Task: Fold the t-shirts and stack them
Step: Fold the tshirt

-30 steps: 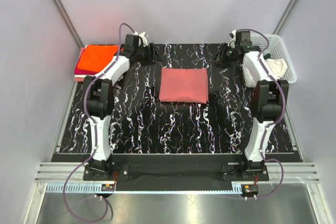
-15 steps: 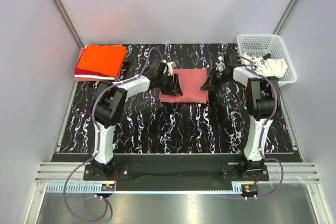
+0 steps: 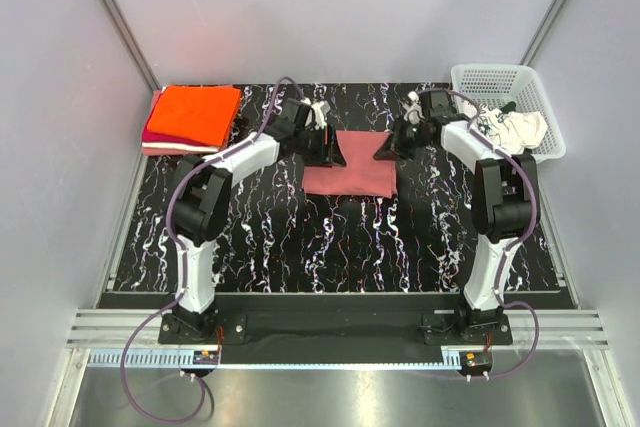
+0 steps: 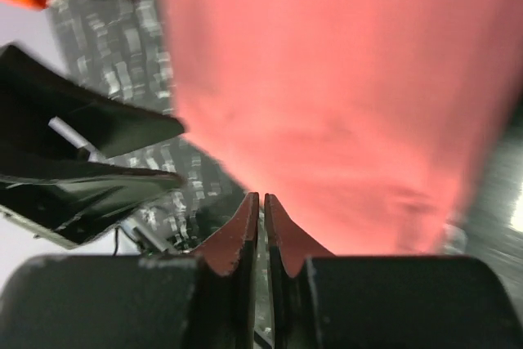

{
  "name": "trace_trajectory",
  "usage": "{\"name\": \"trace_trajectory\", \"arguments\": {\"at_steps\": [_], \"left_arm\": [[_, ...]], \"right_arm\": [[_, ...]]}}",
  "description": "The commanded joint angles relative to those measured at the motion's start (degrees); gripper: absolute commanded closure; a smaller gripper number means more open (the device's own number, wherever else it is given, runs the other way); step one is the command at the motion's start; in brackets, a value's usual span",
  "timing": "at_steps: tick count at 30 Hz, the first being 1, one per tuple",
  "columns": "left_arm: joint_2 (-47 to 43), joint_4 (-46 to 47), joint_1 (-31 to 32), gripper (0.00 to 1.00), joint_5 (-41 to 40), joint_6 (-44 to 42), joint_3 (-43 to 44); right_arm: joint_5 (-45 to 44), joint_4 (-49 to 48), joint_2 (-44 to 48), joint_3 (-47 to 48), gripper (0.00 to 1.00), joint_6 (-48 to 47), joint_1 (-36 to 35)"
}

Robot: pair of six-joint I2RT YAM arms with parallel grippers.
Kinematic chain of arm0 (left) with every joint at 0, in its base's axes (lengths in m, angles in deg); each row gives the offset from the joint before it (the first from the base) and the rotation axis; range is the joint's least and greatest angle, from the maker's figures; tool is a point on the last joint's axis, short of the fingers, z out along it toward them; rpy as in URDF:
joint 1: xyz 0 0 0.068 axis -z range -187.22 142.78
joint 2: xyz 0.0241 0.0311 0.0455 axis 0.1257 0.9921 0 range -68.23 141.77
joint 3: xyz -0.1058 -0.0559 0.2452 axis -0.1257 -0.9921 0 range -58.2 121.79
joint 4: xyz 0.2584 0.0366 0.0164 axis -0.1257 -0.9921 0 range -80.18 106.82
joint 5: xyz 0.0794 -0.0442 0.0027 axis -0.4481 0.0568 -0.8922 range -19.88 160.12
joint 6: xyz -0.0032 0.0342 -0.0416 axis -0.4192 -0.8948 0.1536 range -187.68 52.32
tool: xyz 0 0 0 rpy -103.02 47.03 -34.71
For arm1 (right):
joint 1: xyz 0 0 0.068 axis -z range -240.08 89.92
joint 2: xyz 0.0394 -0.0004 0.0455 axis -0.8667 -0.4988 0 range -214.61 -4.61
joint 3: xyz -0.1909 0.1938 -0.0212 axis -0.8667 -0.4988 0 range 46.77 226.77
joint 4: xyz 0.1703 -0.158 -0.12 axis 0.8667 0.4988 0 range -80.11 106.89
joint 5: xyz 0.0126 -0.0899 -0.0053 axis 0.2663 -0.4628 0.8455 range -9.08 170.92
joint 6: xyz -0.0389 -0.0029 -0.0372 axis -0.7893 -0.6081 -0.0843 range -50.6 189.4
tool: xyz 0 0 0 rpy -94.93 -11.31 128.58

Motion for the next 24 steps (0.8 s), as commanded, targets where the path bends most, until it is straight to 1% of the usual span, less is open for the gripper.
{"name": "trace_trajectory", "arguments": {"at_steps": [1, 4, 9, 11, 14, 17, 18, 19, 20, 22, 23, 24], "left_arm": [[-3.33, 1.13, -0.99, 0.44, 2.68, 1.82, 3.15], [-1.93, 0.96, -1.51, 0.45, 1.63, 2.78, 1.66], [0.54, -1.67, -2.39, 0.47, -2.41, 1.65, -0.01], [1.94, -2.82, -2.74, 0.48, -3.21, 1.21, -0.19], [2.74, -3.61, -3.53, 0.49, -3.56, 1.03, -0.63], [1.25, -4.93, -4.33, 0.49, -3.12, 0.42, -0.19], [0.55, -5.54, -4.59, 0.49, -3.03, -0.02, 0.76], [-1.11, -6.94, -4.76, 0.48, -3.29, -0.98, 1.3], [-1.91, -7.56, -5.03, 0.47, -3.47, -1.51, 1.65], [-4.02, -9.05, -5.73, 0.43, -4.43, -3.26, 2.62], [-4.46, -9.41, -6.43, 0.42, -4.79, -3.8, 2.62], [-4.99, -9.59, -6.96, 0.41, -4.96, -4.33, 2.27]], "right_arm": [[3.56, -1.12, 1.69, 4.36, 0.88, 2.58, -6.03], [5.05, -1.56, -1.65, 5.94, 0.88, 2.41, -7.72], [4.62, -2.53, -6.93, 3.22, 0.89, -0.13, -7.63], [2.78, -2.44, -7.47, 1.47, 0.89, -1.28, -7.54], [0.84, -2.44, -7.03, -0.03, 0.9, -2.34, -6.49], [0.57, -2.36, -3.53, -1.35, 0.9, -2.07, -5.61], [0.14, -2.27, -0.47, -1.96, 0.9, -1.9, -5.52], [-1.43, -2.27, 1.39, -2.66, 0.89, -1.81, -5.52], [-2.58, -2.18, 3.15, -4.41, 0.83, -1.81, -5.52], [-6.17, -1.83, 7.55, -6.26, 0.78, -2.6, -5.52], [-7.76, -1.39, 8.61, -7.75, 0.71, -3.12, -5.26], [-10.47, -0.78, 10.27, -8.46, 0.65, -4.35, -5.17]]}}
